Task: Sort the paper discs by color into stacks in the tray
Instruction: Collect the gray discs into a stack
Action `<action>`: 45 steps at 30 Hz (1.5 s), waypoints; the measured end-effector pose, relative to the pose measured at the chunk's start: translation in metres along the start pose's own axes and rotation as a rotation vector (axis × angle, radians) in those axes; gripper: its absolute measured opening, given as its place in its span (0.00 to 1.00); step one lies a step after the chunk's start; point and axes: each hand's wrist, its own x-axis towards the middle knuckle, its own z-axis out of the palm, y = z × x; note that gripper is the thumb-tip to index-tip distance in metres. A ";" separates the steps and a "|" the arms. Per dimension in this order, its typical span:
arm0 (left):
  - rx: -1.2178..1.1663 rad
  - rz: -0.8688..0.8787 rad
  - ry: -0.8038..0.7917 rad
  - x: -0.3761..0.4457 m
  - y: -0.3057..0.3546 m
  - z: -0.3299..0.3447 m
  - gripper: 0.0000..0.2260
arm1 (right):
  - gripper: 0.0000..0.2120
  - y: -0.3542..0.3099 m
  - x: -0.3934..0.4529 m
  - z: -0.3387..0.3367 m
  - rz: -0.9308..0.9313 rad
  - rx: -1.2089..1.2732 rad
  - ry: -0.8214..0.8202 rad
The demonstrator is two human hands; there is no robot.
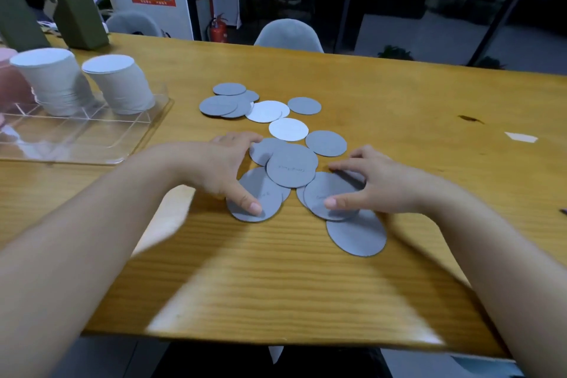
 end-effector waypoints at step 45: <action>-1.165 0.038 0.467 0.020 -0.021 0.011 0.21 | 0.22 -0.043 0.071 0.012 -0.073 0.165 0.150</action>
